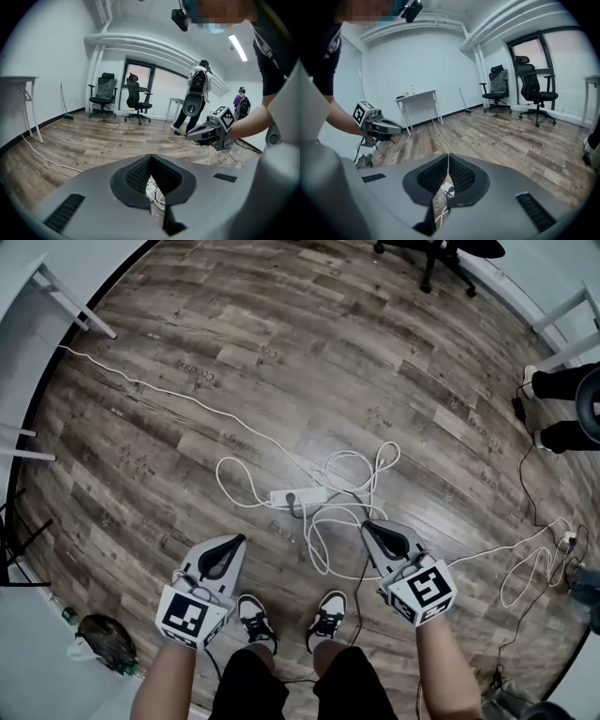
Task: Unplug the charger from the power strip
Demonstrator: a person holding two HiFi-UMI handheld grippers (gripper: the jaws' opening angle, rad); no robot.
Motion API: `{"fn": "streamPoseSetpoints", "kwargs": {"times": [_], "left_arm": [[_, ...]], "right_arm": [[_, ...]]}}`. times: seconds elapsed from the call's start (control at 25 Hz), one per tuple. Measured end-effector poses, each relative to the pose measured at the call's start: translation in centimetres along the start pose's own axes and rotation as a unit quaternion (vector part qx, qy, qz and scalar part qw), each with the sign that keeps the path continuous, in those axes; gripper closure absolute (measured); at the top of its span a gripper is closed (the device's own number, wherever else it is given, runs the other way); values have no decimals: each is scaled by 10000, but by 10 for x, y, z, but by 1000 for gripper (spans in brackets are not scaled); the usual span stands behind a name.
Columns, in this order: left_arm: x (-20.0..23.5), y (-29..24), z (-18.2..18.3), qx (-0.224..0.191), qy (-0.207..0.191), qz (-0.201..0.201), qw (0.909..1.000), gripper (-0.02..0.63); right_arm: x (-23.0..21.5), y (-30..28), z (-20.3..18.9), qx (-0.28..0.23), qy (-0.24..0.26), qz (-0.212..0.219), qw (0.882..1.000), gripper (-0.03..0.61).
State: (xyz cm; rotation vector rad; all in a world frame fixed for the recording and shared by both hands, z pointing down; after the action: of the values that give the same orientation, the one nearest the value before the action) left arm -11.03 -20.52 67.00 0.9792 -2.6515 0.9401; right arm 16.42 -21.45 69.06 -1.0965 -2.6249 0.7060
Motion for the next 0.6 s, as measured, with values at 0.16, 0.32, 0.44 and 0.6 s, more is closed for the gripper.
{"fn": "streamPoseSetpoints", "kwargs": {"times": [0.16,0.32,0.44,0.6], "left_arm": [[27,-44,-64,102,193,-123,9997,595],[55,-87,-120,154,335,-273,9989,595],[78,-121,-161,198,279,-303,9990,595],[101,-165,-212,307,239,-454,9982,595]], "right_arm": [[5,-48,-71,221,128,104,9996,555],[3,-94,-133,408,349,313,9981,555],[-1,-125,-175,422,493,392,9971,554],[-2,-165,-222,488,750,541,9945,552]]}}
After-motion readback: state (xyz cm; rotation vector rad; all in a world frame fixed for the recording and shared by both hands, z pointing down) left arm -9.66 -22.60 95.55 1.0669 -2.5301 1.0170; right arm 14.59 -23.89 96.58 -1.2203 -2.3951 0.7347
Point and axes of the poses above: the fingertips, and each gripper's own axes: y backward along the fingers, x to its left, z out of its top, the point moved 6 cm from there along y, backward along the fingers, and after that the axes turned 13 degrees about y, right-handed, at the moved point
